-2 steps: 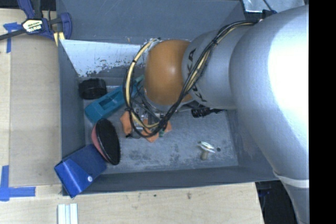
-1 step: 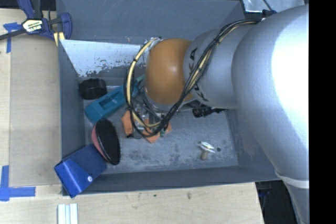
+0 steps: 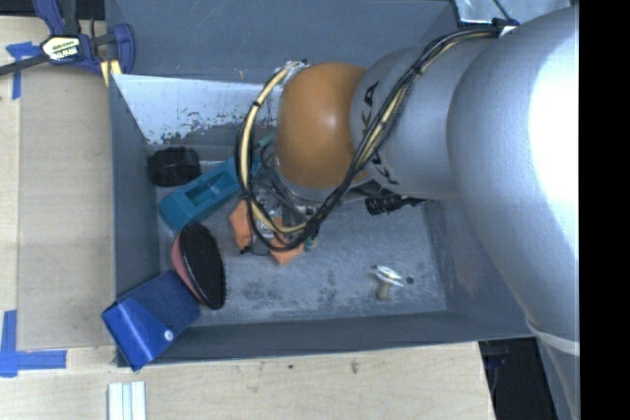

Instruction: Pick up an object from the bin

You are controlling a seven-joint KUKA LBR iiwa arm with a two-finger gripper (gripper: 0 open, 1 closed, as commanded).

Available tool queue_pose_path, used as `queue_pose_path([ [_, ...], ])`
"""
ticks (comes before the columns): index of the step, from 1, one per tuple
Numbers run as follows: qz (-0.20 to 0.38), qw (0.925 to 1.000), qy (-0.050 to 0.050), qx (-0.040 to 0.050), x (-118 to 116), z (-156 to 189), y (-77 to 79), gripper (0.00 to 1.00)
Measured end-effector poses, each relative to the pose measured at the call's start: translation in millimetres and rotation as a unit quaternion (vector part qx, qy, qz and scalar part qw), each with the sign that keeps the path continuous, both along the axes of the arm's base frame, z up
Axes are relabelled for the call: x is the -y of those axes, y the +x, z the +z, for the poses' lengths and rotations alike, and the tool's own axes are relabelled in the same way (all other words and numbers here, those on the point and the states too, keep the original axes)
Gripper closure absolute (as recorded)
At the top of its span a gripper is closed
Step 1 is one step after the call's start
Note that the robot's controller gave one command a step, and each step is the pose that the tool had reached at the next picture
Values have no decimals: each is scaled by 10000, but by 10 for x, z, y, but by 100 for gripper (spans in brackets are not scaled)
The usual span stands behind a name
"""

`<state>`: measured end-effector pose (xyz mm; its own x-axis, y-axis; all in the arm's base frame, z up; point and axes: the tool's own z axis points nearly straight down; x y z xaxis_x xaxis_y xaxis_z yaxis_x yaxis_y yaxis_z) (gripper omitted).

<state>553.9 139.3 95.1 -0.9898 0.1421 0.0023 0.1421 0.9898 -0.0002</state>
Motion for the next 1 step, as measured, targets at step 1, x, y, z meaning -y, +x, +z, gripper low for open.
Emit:
queue_pose_path([
  [1, 1, 10000, 5, 23, -2, 156, 14, 100],
])
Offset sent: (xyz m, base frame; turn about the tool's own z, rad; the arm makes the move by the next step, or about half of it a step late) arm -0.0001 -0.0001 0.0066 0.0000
